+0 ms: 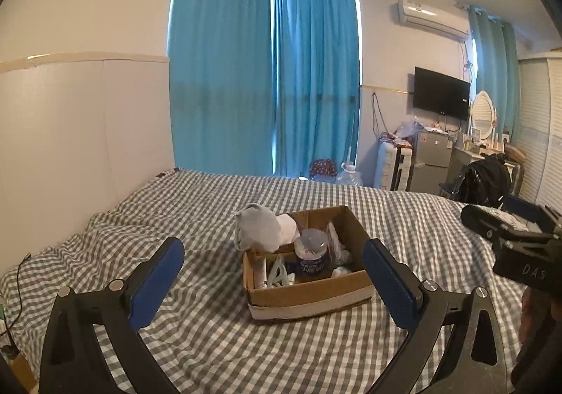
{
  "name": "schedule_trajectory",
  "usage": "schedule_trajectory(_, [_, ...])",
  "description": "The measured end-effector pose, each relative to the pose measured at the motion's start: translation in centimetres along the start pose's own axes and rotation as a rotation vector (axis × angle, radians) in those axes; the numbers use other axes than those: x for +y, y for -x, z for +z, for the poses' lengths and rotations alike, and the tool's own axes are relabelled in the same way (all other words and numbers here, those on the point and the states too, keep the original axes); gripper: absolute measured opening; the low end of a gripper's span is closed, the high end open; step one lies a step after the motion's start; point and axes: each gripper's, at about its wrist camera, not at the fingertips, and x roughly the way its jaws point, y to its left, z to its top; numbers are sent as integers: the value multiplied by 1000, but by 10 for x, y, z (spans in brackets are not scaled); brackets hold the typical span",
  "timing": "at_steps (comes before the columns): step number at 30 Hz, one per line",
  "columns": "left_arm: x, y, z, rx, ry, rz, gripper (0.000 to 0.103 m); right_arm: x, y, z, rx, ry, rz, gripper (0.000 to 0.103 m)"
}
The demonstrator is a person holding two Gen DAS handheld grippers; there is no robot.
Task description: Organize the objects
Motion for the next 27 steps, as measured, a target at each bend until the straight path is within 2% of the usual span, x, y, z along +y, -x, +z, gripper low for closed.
schedule_trajectory(27, [5, -5, -4, 22, 13, 21, 103, 7, -4, -9, -20, 15, -24, 103])
